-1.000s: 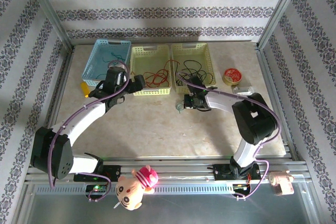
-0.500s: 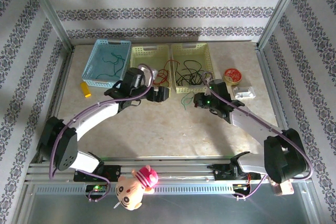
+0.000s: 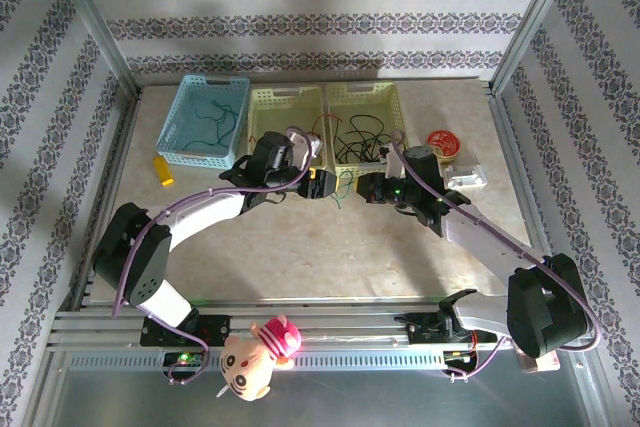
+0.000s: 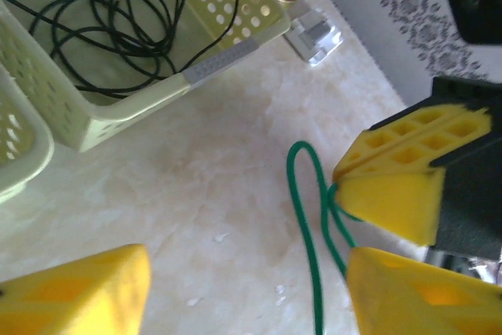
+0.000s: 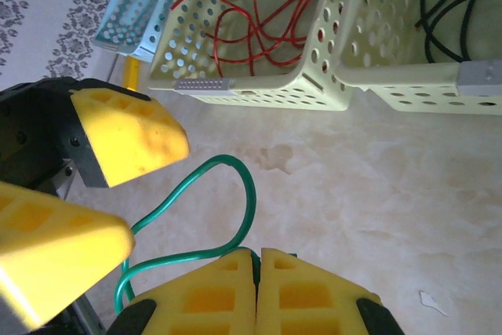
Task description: Untangle the cables
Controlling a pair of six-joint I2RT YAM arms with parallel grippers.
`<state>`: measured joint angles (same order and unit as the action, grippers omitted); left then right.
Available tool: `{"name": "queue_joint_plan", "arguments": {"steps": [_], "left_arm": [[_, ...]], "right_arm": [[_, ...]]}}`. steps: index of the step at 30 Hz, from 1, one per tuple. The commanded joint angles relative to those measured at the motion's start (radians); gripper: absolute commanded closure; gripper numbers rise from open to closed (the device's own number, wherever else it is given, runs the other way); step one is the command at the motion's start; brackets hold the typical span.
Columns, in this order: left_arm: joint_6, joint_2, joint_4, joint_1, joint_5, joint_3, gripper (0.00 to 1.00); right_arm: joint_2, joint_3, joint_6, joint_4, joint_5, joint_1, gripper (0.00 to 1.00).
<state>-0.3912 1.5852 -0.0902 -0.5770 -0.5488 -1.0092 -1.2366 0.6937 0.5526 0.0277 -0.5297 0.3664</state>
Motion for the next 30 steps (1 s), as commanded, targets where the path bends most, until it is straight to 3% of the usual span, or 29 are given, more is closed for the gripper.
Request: {"name": "queue_joint_plan", "arguments": {"steps": [1, 9, 13, 18, 21, 27, 29, 30], "left_arm": [[-0.032, 0.022, -0.091, -0.007, -0.062, -0.025, 0.43], [-0.065, 0.047, -0.110, -0.007, -0.079, -0.005, 0.70], [-0.074, 0.041, -0.117, -0.007, -0.041, 0.011, 0.99], [-0.034, -0.038, -0.033, -0.007, 0.231, 0.034, 1.00], [-0.007, -0.114, -0.046, -0.003, 0.325, 0.074, 1.00], [0.014, -0.206, -0.049, 0.016, 0.308, 0.105, 1.00], [0.004, -0.213, -0.058, 0.017, 0.280, 0.107, 1.00], [-0.009, -0.214, -0.064, 0.018, 0.276, 0.107, 1.00]], "right_arm": [[0.028, 0.030, 0.013, 0.032, -0.036, 0.003, 1.00], [0.046, 0.032, 0.016, 0.035, -0.008, 0.000, 1.00], [0.059, 0.024, 0.018, 0.029, 0.035, -0.004, 1.00], [0.109, -0.010, 0.022, -0.016, 0.223, -0.024, 1.00], [0.137, -0.033, 0.035, -0.047, 0.319, -0.049, 1.00], [0.145, -0.044, 0.040, -0.065, 0.333, -0.076, 0.99], [0.132, -0.036, 0.041, -0.044, 0.286, -0.075, 0.94], [0.124, -0.029, 0.043, -0.036, 0.265, -0.073, 0.85]]}}
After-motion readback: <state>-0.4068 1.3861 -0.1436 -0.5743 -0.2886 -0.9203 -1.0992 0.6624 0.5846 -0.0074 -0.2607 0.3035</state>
